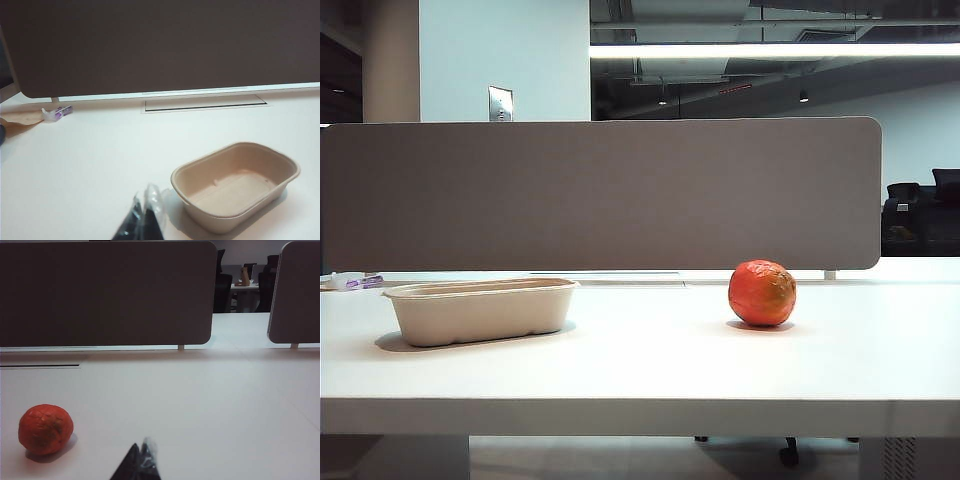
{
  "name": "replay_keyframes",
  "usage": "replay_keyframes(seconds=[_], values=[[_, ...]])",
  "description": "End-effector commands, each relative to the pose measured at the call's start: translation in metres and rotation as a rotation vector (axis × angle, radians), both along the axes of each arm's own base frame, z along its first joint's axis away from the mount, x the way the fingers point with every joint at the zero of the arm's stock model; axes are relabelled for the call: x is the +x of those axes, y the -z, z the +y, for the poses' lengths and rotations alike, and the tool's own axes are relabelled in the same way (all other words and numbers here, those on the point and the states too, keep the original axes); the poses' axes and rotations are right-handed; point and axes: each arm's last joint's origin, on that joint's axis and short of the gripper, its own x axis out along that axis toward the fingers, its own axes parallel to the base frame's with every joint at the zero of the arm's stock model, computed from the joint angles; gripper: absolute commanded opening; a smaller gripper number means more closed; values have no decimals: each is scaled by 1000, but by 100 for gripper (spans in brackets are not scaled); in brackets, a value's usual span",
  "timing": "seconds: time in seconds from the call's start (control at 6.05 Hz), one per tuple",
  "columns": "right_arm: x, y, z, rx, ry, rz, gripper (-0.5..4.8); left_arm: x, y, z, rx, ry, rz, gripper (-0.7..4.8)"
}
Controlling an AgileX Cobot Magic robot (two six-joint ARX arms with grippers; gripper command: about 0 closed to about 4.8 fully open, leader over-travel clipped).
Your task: Pick up the orange and place it into the paper lunchbox.
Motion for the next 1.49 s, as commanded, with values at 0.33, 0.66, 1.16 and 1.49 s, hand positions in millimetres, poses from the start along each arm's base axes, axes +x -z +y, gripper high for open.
replay_keyframes(seconds=[0.33, 0.66, 1.16, 1.49], values=[[-1, -1, 0, 20, -20, 22, -5, 0, -2, 0, 1, -3, -16, -5], [-25, -69, -2, 39, -20, -75, -5, -16, -60, 6, -261, -148, -97, -5], [6, -162, 0, 41, 12, -39, -5, 9, -158, -1, -244, 36, -50, -5], [79, -197, 26, 8, -316, 55, -5, 64, -199, -29, -229, 281, 83, -5]])
